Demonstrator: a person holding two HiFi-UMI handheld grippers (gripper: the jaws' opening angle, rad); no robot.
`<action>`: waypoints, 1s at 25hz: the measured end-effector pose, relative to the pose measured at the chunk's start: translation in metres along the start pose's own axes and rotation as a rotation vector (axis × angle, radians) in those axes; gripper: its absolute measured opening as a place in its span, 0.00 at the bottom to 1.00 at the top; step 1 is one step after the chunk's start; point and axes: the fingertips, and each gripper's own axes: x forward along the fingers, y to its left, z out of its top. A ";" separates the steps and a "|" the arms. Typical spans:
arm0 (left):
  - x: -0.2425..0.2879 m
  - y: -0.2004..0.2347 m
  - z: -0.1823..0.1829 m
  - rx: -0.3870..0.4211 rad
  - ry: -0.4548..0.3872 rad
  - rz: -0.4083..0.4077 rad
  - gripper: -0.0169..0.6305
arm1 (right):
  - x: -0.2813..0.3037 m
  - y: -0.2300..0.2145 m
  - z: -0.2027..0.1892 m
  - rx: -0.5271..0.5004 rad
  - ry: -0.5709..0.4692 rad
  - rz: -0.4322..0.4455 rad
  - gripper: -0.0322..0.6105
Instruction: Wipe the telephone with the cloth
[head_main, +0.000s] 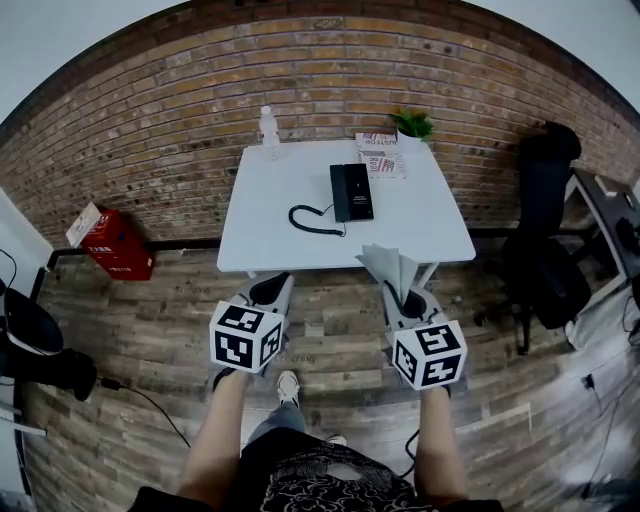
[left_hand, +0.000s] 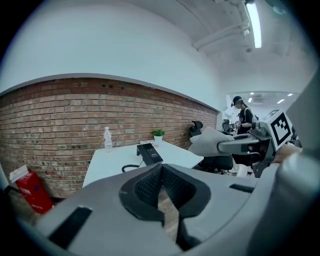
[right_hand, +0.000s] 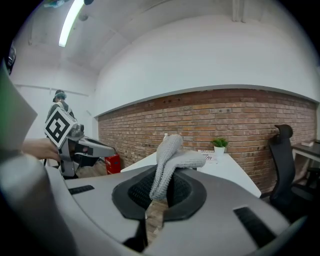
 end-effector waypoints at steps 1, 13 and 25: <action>0.007 0.006 0.001 -0.009 0.001 0.003 0.03 | 0.007 -0.003 0.000 -0.002 0.005 -0.003 0.05; 0.099 0.094 0.025 -0.008 0.040 -0.058 0.03 | 0.113 -0.033 0.026 0.016 0.057 -0.069 0.05; 0.166 0.162 0.036 0.054 0.077 -0.184 0.03 | 0.212 -0.037 0.041 0.031 0.108 -0.135 0.05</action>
